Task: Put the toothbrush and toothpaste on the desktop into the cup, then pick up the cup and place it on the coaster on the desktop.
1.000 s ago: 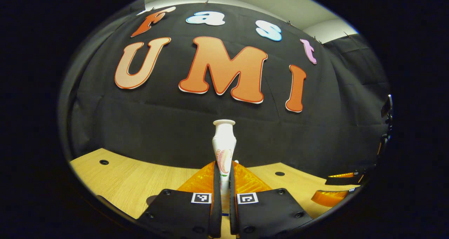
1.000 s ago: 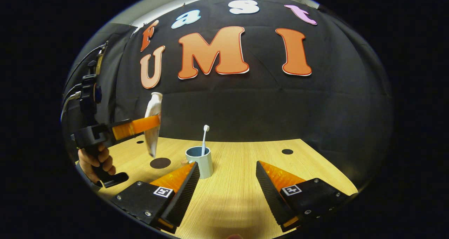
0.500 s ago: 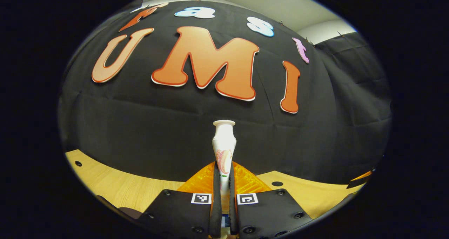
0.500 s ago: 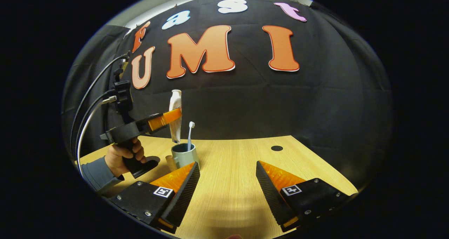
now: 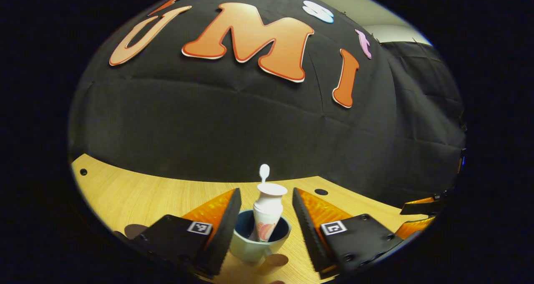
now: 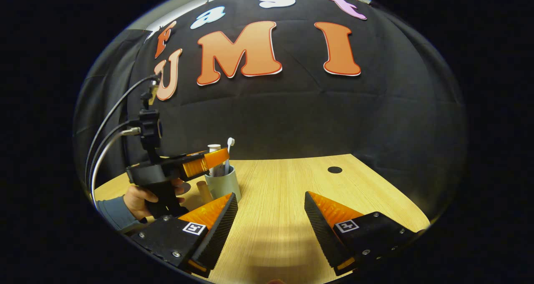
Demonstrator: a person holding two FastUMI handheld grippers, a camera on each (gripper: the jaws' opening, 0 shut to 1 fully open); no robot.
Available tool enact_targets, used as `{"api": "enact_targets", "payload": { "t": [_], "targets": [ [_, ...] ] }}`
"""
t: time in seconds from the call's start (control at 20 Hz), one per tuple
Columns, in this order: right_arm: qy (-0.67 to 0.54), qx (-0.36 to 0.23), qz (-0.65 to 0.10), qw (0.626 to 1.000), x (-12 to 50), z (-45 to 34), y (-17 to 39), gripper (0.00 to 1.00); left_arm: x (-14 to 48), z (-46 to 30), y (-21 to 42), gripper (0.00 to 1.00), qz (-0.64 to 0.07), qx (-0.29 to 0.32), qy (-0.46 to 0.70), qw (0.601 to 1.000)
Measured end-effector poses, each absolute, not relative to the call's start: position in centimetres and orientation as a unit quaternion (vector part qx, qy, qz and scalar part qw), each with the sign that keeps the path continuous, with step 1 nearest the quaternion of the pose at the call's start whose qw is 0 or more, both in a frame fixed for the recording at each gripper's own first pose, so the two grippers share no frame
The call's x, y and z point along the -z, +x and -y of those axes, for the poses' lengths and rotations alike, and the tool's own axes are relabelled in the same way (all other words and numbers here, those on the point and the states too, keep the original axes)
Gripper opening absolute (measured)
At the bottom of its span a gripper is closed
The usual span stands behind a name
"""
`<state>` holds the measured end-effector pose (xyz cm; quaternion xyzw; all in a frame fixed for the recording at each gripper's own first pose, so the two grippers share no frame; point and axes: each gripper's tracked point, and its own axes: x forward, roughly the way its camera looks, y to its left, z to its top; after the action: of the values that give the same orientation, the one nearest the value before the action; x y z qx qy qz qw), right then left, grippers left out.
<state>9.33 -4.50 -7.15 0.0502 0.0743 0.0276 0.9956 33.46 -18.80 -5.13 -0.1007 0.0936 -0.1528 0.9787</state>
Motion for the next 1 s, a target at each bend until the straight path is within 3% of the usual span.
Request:
{"api": "enact_targets", "payload": {
  "t": [0.1,0.55,1.0],
  "targets": [
    [0.051,-0.043,-0.083,0.994,6.7,2.6,9.5,0.97,4.1,16.8,31.4,1.0,-0.097,0.141,-0.088,0.981],
    [0.028,-0.09,-0.136,0.986,5.3,-5.4,11.7,0.97,-0.8,8.7,23.3,0.99,-0.094,0.093,-0.05,0.99],
    [0.006,-0.068,-0.231,0.97,5.8,-7.7,15.4,0.97,-2.2,3.0,16.5,0.99,-0.09,0.042,-0.021,0.995]
  ]
}}
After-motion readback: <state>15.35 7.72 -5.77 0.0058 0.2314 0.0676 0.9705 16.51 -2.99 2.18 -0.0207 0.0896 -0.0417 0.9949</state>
